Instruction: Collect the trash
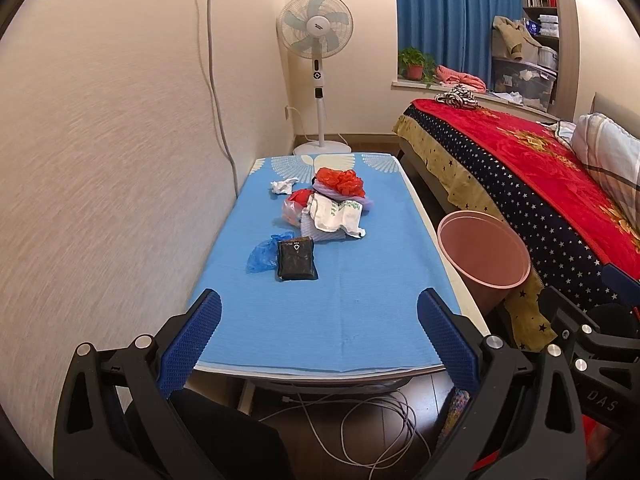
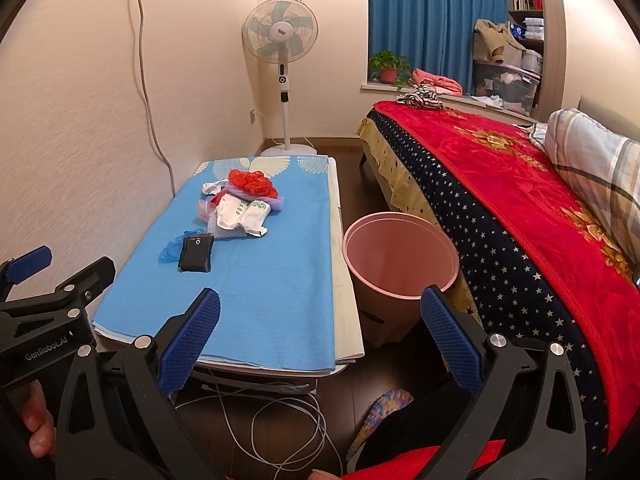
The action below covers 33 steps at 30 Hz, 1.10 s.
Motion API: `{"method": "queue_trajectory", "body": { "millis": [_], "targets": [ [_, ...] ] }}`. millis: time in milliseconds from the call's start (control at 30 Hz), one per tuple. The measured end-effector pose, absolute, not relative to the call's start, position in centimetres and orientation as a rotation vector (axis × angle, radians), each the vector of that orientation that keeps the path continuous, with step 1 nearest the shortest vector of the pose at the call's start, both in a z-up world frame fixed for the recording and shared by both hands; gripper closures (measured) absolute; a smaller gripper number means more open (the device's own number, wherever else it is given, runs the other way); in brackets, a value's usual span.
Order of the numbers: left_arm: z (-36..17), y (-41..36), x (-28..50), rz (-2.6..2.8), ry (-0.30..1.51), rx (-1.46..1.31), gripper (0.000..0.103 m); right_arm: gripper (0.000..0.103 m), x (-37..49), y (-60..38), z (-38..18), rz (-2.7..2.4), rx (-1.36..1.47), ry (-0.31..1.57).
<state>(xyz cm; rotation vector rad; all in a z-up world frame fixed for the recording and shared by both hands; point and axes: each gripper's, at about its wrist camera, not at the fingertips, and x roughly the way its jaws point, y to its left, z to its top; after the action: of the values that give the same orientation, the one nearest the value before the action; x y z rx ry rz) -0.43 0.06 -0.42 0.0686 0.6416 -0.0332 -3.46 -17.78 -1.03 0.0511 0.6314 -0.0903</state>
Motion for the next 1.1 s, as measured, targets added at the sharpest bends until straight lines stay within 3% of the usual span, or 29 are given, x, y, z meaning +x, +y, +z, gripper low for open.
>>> {"method": "queue_trajectory", "body": {
  "millis": [1100],
  "targets": [
    [-0.55,0.14,-0.36,-0.035,0.638,0.064,0.008,0.005,-3.7,-18.15,-1.3,-0.09,0.051,0.629]
  ]
}}
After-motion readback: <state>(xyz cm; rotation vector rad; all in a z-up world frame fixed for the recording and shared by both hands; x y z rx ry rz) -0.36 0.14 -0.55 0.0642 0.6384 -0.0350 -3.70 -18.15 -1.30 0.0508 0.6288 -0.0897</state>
